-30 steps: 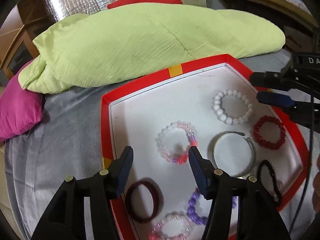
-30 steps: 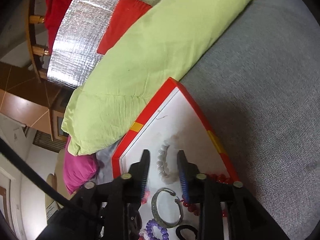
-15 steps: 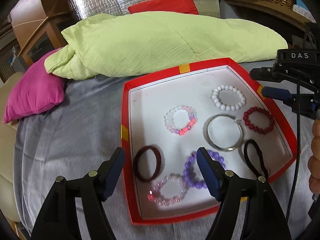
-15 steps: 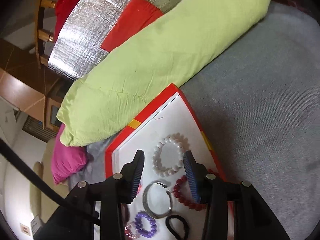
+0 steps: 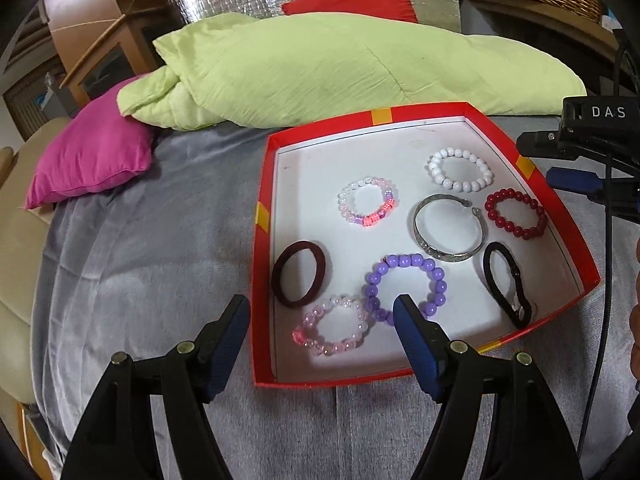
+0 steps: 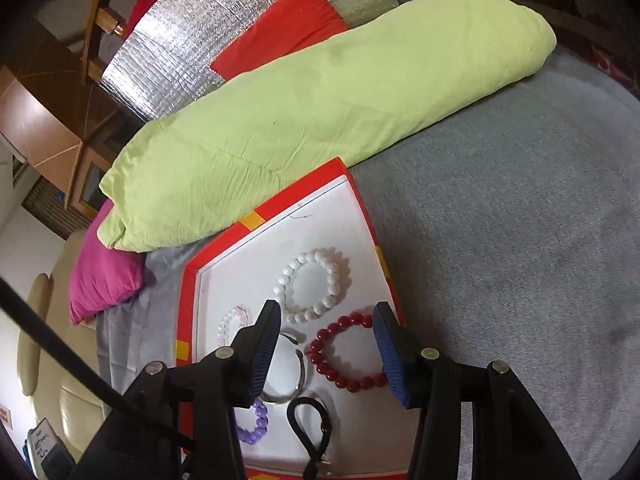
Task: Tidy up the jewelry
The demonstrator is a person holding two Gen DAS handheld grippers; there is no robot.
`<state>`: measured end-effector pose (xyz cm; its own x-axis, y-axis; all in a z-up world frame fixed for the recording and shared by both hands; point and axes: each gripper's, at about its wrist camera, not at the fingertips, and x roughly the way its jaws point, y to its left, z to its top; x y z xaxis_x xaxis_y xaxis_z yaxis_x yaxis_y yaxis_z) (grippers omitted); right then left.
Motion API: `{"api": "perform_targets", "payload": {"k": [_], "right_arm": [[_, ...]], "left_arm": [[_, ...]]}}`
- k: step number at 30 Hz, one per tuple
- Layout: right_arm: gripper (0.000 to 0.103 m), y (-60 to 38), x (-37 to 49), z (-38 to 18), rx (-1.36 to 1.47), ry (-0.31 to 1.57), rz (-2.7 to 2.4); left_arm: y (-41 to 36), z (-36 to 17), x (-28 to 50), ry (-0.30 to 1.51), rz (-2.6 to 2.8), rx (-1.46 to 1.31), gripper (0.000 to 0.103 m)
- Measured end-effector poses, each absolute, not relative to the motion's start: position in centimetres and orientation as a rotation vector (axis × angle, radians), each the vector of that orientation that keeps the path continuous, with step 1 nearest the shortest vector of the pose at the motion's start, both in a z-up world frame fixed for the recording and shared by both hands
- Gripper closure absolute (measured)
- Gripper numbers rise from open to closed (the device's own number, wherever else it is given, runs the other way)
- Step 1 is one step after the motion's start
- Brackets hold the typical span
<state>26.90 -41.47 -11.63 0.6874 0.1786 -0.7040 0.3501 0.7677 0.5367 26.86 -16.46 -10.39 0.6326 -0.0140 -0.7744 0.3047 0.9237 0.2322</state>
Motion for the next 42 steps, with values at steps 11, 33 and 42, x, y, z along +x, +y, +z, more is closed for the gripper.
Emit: {"api": "perform_targets", "payload": {"k": [11,33,42], "right_arm": [[0.052,-39.5,25.9,-10.6,0.62,0.835,-0.091],[0.039,-35.7,21.8,-8.7,0.407,0.829,-0.098],[0.035,-35.6,18.3,-7.3,0.311,0.775,-0.158]], "left_arm": [[-15.9,-9.0,24.6,0.841,-0.178,0.351,0.028],[-13.1,-6.3,20.0,0.817,-0.159,0.308,0.028],[-11.9,-5.4,17.8,0.812,-0.164,0.279,0.028]]}}
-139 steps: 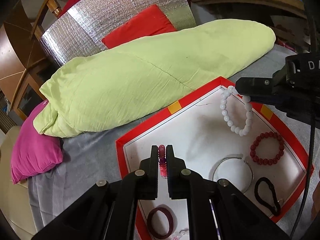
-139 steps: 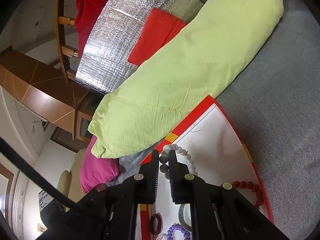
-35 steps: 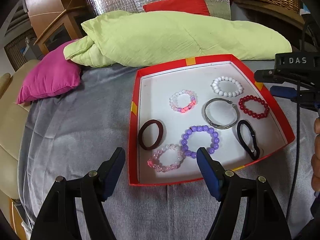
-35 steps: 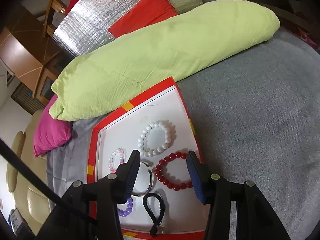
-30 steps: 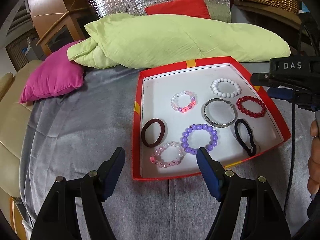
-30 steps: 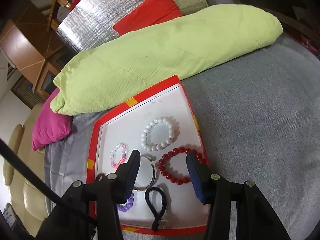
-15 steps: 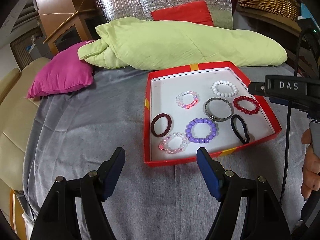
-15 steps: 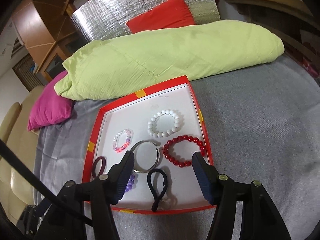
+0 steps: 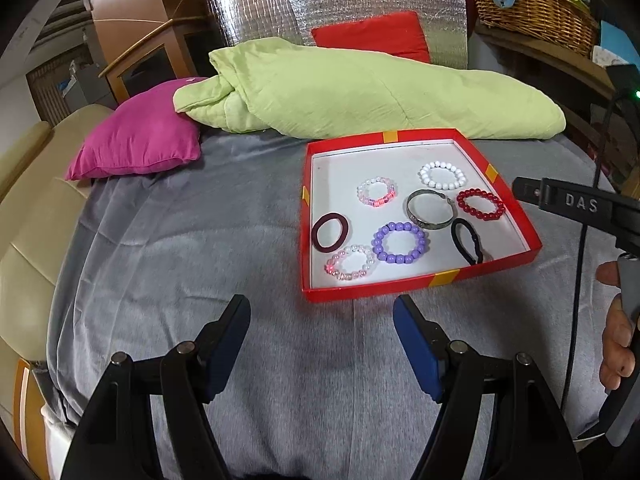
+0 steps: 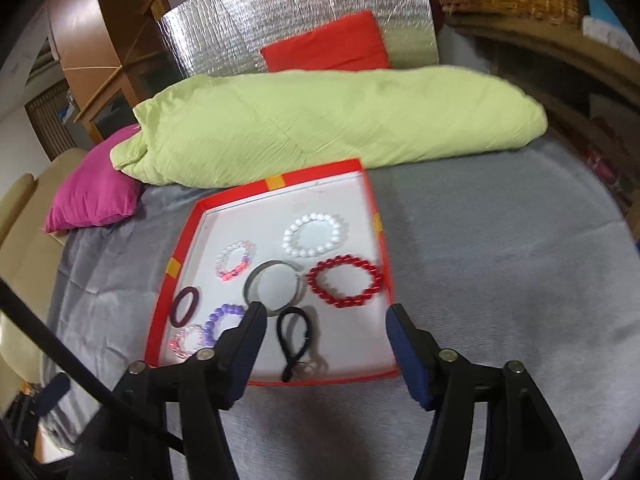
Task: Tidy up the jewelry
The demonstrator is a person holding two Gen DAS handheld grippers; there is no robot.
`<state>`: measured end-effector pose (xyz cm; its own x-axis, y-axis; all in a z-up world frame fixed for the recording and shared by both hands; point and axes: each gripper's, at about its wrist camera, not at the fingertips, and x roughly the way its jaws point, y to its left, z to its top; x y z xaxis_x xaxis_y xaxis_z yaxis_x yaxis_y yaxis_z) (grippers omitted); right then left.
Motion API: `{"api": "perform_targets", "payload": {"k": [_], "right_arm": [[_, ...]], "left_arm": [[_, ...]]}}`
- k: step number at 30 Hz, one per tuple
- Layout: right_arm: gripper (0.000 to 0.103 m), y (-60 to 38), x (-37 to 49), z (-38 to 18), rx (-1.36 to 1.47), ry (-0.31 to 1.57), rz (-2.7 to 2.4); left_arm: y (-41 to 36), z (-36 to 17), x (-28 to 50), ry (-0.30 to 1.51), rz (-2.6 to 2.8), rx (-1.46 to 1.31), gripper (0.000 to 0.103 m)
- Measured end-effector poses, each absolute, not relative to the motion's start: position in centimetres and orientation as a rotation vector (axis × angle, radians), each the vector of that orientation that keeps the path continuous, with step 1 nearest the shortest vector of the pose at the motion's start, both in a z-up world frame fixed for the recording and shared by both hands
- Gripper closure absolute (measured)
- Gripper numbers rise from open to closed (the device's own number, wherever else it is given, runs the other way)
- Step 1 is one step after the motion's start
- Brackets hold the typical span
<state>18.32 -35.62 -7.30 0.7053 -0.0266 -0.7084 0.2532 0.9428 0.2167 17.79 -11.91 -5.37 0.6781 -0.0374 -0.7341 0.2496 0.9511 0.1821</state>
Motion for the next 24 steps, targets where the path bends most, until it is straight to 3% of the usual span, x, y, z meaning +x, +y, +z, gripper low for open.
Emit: {"api": "perform_targets", "payload": {"k": [24], "right_arm": [[0.03,-31.9,4.5,-3.4,0.165,0.54,-0.185]], "left_arm": [[-9.0,0.8,9.8,0.654,-0.18,0.262,0.028]]}}
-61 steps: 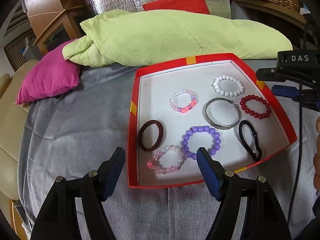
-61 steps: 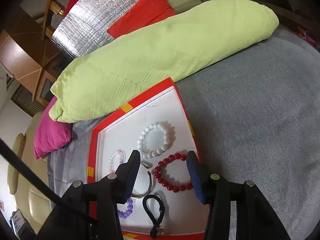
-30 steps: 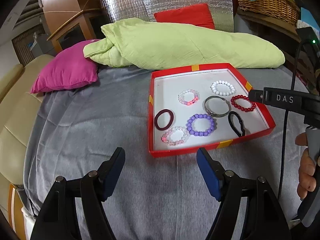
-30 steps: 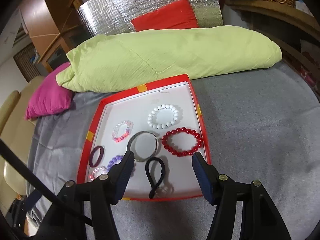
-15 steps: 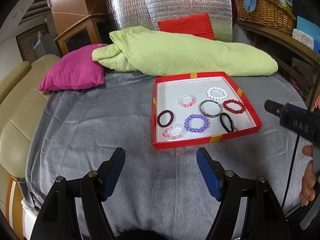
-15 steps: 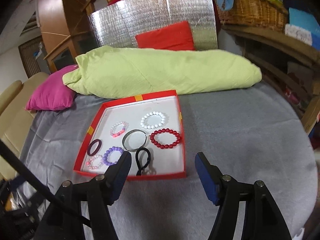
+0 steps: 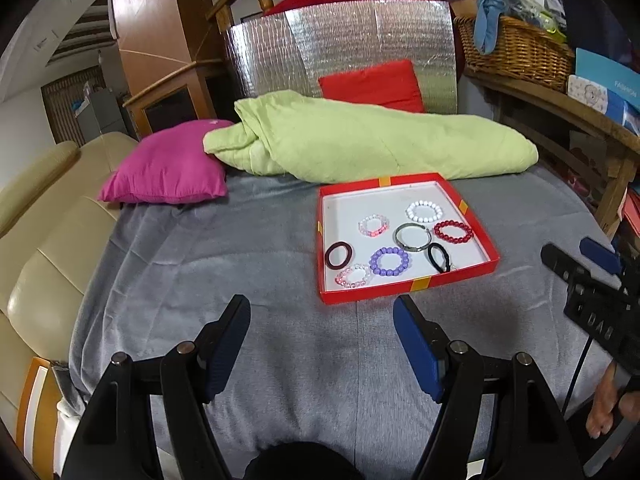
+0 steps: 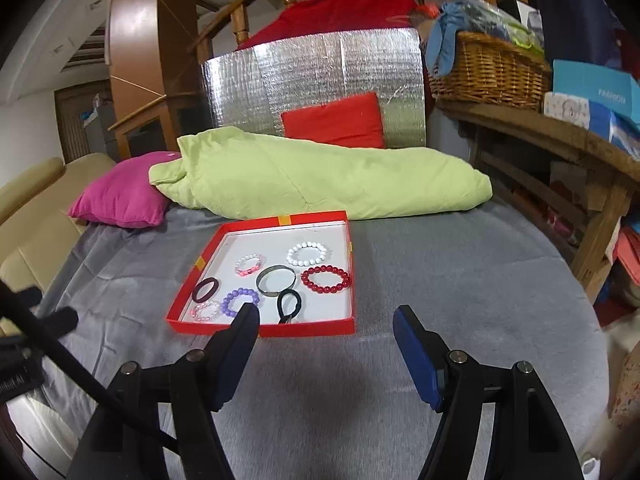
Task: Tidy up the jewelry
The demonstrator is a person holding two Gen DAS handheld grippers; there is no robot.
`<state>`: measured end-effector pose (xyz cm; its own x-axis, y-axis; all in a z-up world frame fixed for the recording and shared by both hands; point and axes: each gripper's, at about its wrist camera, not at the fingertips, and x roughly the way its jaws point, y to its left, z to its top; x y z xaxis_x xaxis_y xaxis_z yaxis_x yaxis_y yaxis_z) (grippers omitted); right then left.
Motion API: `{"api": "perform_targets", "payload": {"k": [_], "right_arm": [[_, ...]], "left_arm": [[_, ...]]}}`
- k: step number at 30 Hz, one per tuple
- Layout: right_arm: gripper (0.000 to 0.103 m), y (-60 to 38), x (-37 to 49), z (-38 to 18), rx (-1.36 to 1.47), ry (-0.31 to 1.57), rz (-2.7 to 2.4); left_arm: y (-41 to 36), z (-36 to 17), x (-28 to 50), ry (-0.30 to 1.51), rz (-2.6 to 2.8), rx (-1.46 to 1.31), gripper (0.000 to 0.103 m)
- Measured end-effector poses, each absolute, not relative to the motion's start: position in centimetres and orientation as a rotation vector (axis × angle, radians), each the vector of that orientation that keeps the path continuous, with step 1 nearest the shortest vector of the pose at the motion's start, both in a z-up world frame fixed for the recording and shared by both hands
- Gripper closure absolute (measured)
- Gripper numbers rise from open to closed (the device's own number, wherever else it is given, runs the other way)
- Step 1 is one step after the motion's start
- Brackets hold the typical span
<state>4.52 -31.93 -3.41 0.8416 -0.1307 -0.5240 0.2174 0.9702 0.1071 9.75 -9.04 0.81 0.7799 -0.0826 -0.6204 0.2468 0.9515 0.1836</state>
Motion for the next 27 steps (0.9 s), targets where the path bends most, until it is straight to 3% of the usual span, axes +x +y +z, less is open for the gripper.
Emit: {"api": "perform_targets", "payload": {"k": [13,27], "right_arm": [[0.025,-27.7,-0.8,-1.5,0.104,0.564,-0.18],[0.021,-23.6,-6.7,4.8,0.053,0.505,-0.16]], "left_arm": [[-7.0,4.4,5.9,0.587,-0.17,0.221,0.028],[-3.0,8.2,1.3,0.515,-0.116,0.191,0.026]]}}
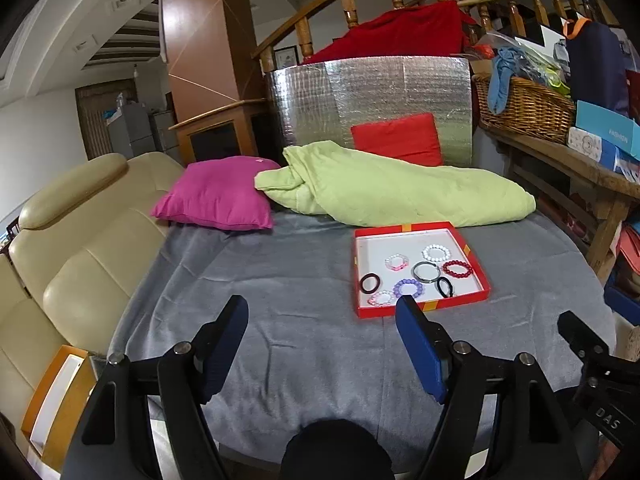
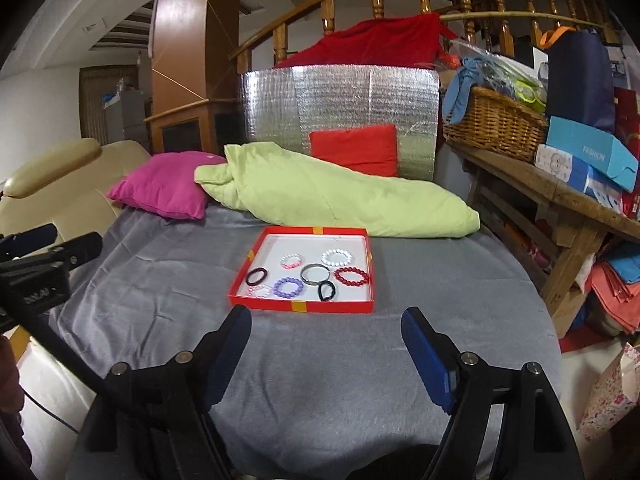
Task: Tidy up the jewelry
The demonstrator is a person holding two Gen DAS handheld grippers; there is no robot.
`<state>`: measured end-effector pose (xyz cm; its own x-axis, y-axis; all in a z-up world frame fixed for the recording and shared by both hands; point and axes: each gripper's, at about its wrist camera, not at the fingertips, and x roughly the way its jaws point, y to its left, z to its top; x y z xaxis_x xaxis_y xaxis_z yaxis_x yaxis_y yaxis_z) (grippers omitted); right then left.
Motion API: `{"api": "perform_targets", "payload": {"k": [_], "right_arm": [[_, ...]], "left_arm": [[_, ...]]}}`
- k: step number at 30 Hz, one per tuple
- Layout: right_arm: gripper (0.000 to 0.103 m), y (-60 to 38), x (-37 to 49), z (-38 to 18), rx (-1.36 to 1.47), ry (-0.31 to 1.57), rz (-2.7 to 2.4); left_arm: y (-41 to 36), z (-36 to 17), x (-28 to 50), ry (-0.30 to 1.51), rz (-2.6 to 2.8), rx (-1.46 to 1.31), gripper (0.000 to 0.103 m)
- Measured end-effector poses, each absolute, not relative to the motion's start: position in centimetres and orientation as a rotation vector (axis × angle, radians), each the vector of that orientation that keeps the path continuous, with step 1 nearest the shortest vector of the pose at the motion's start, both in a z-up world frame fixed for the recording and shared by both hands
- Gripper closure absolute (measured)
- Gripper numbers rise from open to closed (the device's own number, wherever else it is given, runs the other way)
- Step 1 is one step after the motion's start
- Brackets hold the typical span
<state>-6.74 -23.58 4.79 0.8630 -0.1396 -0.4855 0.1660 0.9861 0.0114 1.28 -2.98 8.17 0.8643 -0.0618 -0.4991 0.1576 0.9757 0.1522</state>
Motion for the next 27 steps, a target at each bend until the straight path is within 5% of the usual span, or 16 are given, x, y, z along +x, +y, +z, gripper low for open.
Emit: {"api": "perform_targets", "payload": {"k": [27], "right_arm": [[0.017,-21.1,-10.6,8.5,0.056,0.467,-0.175]], "left_arm": [[0.5,11.3,-3.4,0.425,-0.058,0.169,0.016]]}}
